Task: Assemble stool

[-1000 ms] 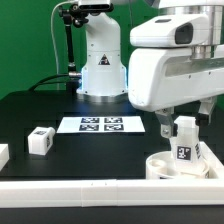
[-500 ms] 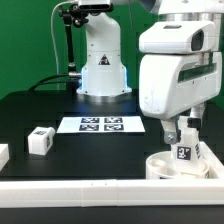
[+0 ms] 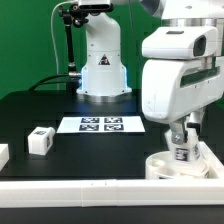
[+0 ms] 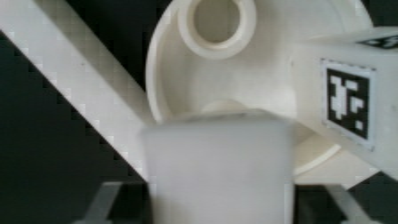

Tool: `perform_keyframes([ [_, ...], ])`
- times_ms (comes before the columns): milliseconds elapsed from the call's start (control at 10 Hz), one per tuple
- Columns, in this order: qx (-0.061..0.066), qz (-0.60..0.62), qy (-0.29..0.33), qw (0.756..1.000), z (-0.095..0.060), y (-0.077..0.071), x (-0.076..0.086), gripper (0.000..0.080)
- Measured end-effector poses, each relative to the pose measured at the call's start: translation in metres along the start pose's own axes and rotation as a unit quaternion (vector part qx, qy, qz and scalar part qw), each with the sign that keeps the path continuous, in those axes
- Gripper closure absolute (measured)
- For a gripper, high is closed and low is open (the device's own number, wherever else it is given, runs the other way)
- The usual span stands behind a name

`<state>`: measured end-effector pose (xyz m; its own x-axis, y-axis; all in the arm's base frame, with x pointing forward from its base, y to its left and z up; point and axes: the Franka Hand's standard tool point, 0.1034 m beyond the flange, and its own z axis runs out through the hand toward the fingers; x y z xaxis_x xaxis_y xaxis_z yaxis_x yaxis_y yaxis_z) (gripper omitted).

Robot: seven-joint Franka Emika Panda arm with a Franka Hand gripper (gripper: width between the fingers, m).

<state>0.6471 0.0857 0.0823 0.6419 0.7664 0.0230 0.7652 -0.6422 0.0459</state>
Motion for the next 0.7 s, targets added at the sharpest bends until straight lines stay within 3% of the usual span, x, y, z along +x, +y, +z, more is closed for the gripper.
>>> perform_keyframes([
  [200,0.000,0.008,0.000,1.000,0.0000,0.0004,-0.0004,0.0462],
  [700,0.003,0.217,0.000,0.976,0.0009,0.0006,-0.0015,0.0462],
])
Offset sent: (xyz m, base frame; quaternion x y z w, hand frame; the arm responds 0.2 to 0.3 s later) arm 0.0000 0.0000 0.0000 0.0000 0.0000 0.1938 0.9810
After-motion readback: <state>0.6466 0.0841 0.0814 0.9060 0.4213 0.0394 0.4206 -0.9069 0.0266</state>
